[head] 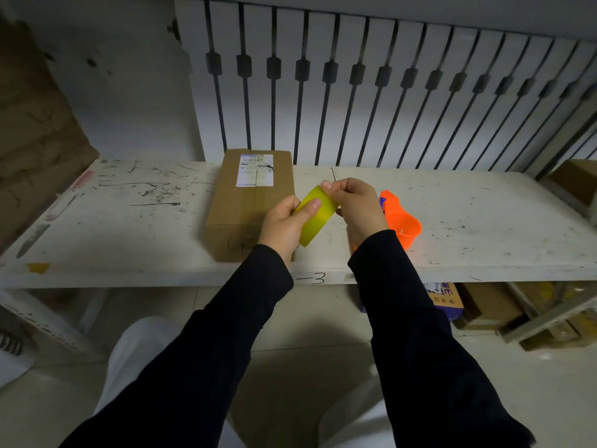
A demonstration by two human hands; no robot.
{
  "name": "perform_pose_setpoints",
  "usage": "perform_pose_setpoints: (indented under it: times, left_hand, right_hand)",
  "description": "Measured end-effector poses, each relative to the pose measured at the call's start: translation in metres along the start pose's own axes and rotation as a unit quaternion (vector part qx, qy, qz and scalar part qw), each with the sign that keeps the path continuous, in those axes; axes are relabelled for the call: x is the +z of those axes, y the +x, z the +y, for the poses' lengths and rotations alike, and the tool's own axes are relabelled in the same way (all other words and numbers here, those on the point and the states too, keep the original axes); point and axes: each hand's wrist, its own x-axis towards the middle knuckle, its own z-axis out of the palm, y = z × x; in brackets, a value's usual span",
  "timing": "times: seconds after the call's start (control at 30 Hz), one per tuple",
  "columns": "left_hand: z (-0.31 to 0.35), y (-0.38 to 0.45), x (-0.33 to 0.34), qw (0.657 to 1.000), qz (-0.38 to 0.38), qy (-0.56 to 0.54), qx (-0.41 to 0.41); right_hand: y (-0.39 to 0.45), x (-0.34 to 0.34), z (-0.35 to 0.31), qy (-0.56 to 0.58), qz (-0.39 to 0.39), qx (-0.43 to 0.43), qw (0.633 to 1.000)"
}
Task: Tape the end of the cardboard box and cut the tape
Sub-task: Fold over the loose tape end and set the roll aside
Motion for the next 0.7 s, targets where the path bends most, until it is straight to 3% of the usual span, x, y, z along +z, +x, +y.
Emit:
perform_pose_setpoints:
  times: [0.13,0.27,0.7]
  left_hand:
    - [0.000,0.008,0.013,0.999,0.006,-0.036,-0.001]
    - [-0.005,0.018,0.032,0.997,0.018,-0.079,-0.009]
    - [-0.018,0.042,0.099,0.975,0.006,-0.196,-0.103]
  right_hand:
    - [0.002,-0.006,0.007,0.038,0.010,0.061,0.997]
    - [0.006,-0.020,0.013,0.056,-0.070,0.158,0.983]
    - [0.017,-0.084,0.036,0.022,0.006,0.017,1.000]
